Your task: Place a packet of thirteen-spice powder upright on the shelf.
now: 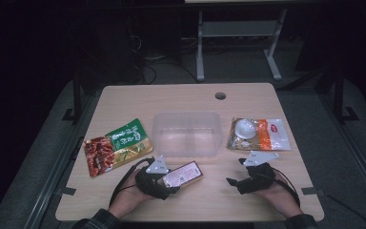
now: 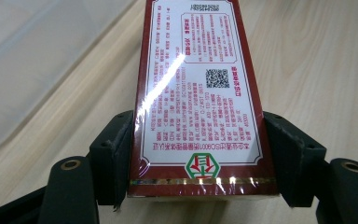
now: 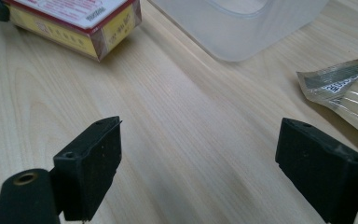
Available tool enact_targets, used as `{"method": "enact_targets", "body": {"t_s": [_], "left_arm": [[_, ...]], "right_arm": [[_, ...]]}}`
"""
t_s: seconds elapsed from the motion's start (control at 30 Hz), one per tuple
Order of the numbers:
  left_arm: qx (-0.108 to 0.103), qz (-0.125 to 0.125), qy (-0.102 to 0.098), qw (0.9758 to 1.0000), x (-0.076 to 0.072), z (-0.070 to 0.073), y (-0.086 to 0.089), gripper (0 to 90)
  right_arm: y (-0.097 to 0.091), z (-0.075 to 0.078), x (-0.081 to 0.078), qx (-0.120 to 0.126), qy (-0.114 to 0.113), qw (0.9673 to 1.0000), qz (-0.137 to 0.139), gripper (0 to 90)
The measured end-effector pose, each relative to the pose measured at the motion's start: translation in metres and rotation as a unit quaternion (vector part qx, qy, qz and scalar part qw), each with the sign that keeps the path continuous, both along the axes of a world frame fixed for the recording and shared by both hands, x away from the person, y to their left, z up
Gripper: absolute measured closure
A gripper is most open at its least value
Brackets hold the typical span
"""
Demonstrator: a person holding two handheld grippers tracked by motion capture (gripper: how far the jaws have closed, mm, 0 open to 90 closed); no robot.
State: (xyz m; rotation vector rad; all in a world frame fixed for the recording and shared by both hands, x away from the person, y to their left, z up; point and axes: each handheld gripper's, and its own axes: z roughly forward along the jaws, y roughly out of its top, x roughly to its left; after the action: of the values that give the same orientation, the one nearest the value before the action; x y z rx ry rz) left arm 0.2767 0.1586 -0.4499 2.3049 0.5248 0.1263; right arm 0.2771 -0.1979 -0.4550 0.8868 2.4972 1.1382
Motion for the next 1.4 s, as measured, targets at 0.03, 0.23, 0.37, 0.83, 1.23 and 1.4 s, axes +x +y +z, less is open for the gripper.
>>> {"method": "enact_targets", "body": {"t_s": [0.03,0.23,0.37,0.83,1.23,1.4], "left_arm": [[-0.004,-0.004,-0.001,1.0000,0.000,0.001,0.001,31.5],[-0.026,-0.021,-0.011,0.9994,-0.001,0.009,0.004,31.5],[-0.041,-0.027,-0.018,0.9986,0.002,0.016,0.007,31.6],[-0.095,-0.025,-0.040,0.9944,0.018,0.044,0.022,31.7],[-0.111,-0.053,-0.047,0.9913,0.011,0.049,0.021,31.7],[-0.112,-0.058,-0.046,0.9909,0.010,0.049,0.021,31.7]], "right_arm": [[0.000,0.000,0.000,0.002,0.000,1.0000,0.000,13.6],[0.001,0.005,-0.002,0.006,0.013,0.9997,0.021,13.1],[0.004,0.010,-0.004,0.021,0.013,0.9988,0.041,13.0],[0.019,0.030,0.010,0.076,0.006,0.9913,0.107,12.4],[0.048,0.044,0.030,0.099,0.012,0.9785,0.181,13.8],[0.058,0.041,0.034,0.100,0.023,0.9734,0.205,22.4]]}}
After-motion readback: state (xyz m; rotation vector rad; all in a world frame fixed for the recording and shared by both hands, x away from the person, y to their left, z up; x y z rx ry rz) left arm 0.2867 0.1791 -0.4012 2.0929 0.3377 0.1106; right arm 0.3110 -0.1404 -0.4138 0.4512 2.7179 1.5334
